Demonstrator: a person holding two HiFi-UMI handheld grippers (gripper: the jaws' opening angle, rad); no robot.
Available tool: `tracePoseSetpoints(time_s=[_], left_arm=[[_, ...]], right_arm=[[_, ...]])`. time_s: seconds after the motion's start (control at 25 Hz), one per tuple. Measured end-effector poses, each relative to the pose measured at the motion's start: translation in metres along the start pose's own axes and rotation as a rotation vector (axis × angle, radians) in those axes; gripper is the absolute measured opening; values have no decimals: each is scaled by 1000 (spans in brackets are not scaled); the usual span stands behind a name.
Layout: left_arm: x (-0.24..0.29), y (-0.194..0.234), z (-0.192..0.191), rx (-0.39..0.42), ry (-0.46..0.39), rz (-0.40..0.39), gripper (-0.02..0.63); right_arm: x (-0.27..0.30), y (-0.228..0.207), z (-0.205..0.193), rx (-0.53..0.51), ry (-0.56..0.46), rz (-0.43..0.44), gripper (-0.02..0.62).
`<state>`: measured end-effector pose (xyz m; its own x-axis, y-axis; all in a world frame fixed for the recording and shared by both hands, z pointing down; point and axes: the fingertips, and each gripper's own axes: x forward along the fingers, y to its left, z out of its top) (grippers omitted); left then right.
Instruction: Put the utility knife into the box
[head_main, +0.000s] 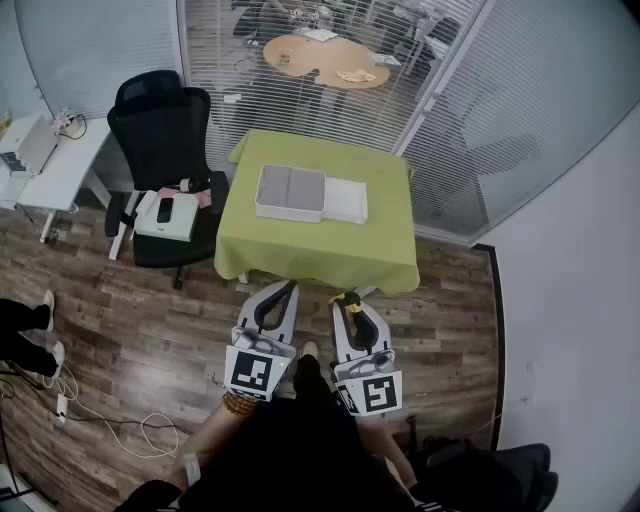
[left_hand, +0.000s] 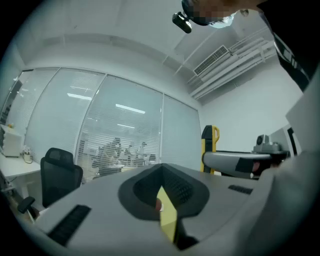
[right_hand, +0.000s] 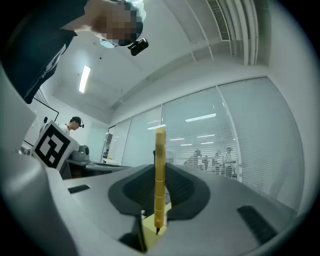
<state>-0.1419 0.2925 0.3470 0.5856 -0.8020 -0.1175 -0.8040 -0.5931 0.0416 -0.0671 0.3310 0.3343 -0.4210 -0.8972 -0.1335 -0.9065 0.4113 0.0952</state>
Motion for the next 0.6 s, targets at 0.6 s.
tracePoseSetpoints(time_s=[0.6], left_arm=[[33, -8, -22, 8, 59, -23, 9]], right_arm=[[13, -36, -5, 46, -19, 51, 64]])
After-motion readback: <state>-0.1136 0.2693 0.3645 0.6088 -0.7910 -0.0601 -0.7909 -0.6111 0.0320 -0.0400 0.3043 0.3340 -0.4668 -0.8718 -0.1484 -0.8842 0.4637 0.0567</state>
